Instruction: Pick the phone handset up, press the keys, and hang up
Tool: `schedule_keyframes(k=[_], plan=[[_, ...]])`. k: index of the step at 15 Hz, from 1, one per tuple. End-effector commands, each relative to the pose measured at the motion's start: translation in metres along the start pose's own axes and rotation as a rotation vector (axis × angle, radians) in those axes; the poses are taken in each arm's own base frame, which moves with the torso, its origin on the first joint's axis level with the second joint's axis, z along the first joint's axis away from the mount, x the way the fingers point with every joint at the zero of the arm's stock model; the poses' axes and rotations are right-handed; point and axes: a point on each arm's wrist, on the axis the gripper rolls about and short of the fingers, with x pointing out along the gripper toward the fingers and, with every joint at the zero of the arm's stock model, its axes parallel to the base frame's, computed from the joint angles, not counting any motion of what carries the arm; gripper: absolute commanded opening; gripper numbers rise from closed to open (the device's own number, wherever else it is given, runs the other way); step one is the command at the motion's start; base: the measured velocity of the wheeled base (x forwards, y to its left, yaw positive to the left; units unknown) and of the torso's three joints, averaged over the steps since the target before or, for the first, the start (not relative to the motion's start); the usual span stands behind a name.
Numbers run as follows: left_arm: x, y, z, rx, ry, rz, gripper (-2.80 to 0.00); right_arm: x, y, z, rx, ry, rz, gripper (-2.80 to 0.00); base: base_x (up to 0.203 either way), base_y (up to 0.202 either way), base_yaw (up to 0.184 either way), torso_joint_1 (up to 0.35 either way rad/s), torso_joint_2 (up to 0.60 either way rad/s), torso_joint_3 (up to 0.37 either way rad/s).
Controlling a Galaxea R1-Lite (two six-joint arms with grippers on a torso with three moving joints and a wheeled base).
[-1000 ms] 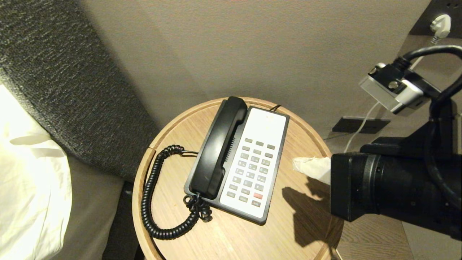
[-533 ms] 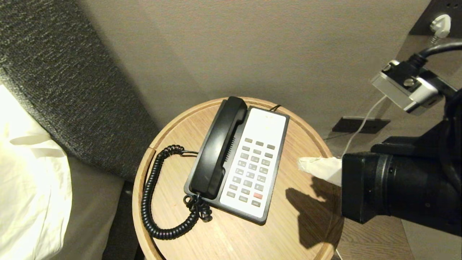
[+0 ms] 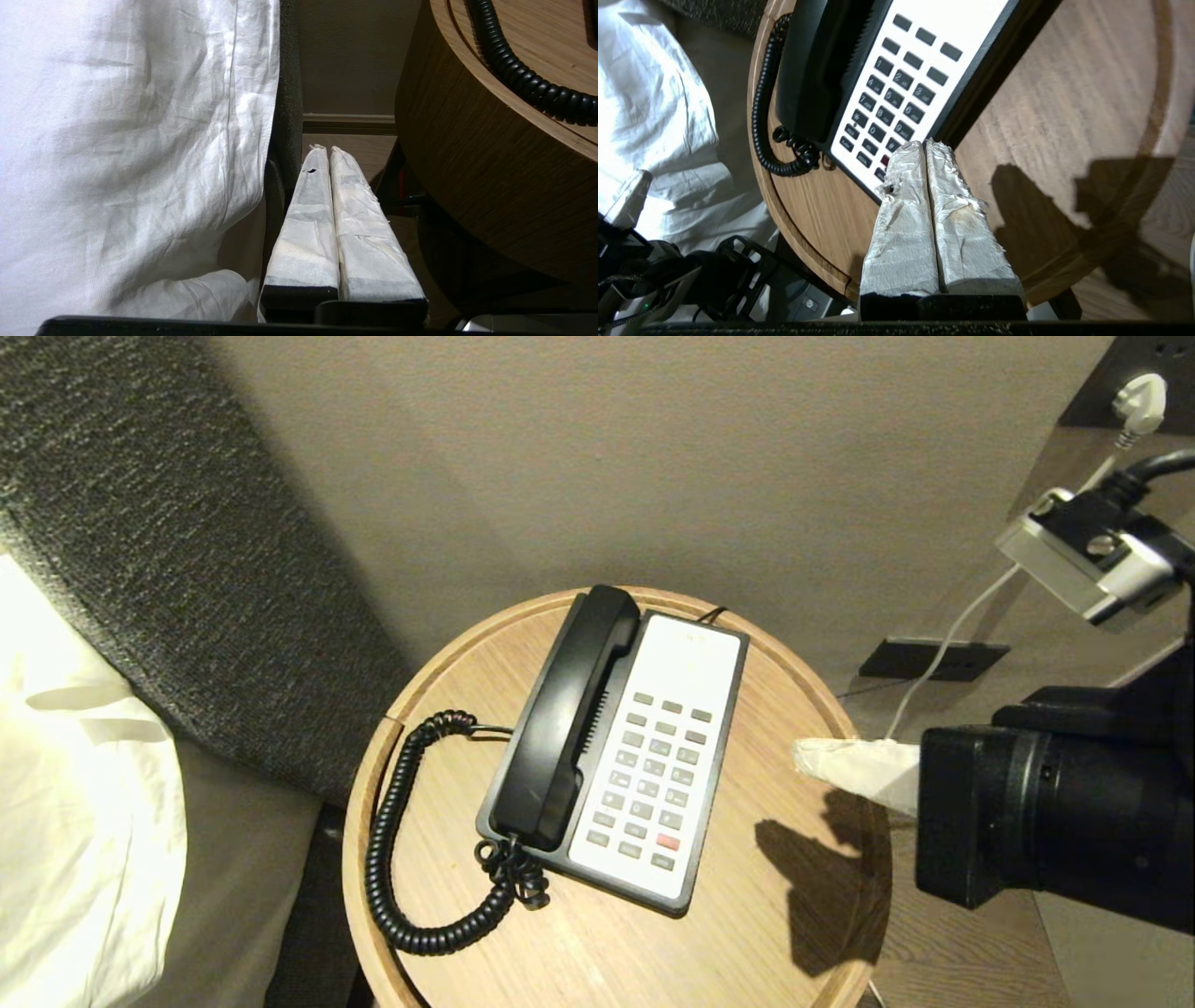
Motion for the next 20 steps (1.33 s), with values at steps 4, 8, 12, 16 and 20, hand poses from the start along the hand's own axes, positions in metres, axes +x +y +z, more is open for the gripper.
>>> schedule_keyframes(k=[4, 8, 12, 16, 20], plan=[[0.002, -0.001, -0.011, 0.000, 0.042, -0.002, -2.80, -0.032, -0.041, 0.018, 0.103, -0.147, -0.133, -2.80, 0.000, 0.000, 0.000, 0.000, 0.00, 0.000], [0.002, -0.001, -0.011, 0.000, 0.042, -0.002, -2.80, -0.073, -0.117, 0.017, 0.256, -0.290, -0.395, -2.80, 0.000, 0.000, 0.000, 0.000, 0.00, 0.000], [0.002, -0.001, -0.011, 0.000, 0.040, -0.002, -2.80, -0.140, -0.129, -0.074, 0.214, -0.394, -0.414, -2.80, 0.000, 0.000, 0.000, 0.000, 0.00, 0.000], [0.002, -0.001, -0.011, 0.000, 0.040, -0.002, -2.80, -0.138, -0.132, -0.159, -0.028, -0.337, -0.347, -2.80, 0.000, 0.000, 0.000, 0.000, 0.00, 0.000], [0.002, -0.001, -0.011, 0.000, 0.041, -0.002, -2.80, -0.127, -0.143, -0.206, -0.070, -0.336, -0.349, -2.80, 0.000, 0.000, 0.000, 0.000, 0.00, 0.000]])
